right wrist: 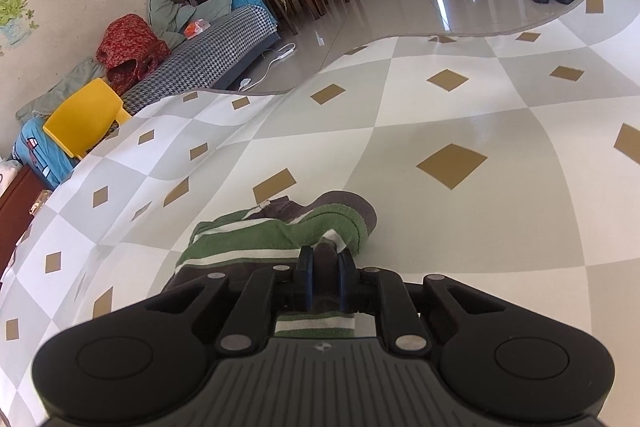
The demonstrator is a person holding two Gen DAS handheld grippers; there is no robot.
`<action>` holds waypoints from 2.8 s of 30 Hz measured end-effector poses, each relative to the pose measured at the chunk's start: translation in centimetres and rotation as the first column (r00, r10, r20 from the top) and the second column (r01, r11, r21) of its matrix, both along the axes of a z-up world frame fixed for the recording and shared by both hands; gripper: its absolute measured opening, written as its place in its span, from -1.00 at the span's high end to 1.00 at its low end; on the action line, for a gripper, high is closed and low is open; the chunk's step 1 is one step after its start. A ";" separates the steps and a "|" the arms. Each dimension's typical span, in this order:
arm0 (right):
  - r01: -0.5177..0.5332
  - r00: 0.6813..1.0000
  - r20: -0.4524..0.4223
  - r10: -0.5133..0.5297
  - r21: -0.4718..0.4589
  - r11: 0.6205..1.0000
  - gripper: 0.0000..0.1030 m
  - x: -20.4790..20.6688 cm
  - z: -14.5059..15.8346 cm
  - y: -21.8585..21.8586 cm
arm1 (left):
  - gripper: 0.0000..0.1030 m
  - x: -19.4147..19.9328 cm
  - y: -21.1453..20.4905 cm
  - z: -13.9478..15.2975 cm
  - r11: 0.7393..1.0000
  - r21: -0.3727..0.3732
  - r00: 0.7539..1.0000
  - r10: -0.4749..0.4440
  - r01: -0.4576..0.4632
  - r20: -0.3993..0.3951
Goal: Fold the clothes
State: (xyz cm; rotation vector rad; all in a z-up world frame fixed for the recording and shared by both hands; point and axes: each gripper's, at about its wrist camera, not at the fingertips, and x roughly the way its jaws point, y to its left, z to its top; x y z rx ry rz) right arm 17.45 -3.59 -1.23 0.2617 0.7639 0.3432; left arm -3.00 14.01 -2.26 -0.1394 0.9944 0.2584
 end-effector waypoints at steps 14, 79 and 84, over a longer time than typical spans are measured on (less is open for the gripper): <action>0.226 0.973 0.087 -0.216 -0.127 0.966 0.77 -1.7 2.9 -5.7 | -1.00 -0.1 -1.0 1.3 0.999 -0.015 0.997 -0.042 0.043 0.065; 0.175 0.982 -0.033 -0.186 -0.218 0.960 0.30 -6.5 0.6 -14.5 | -1.00 -0.8 -1.5 -0.1 0.993 0.082 0.997 -0.081 0.080 0.013; 0.143 0.987 -0.035 -0.158 -0.262 0.954 0.30 -6.8 0.6 -14.2 | -1.00 0.2 -1.2 -0.1 0.994 0.095 0.998 -0.062 0.061 0.013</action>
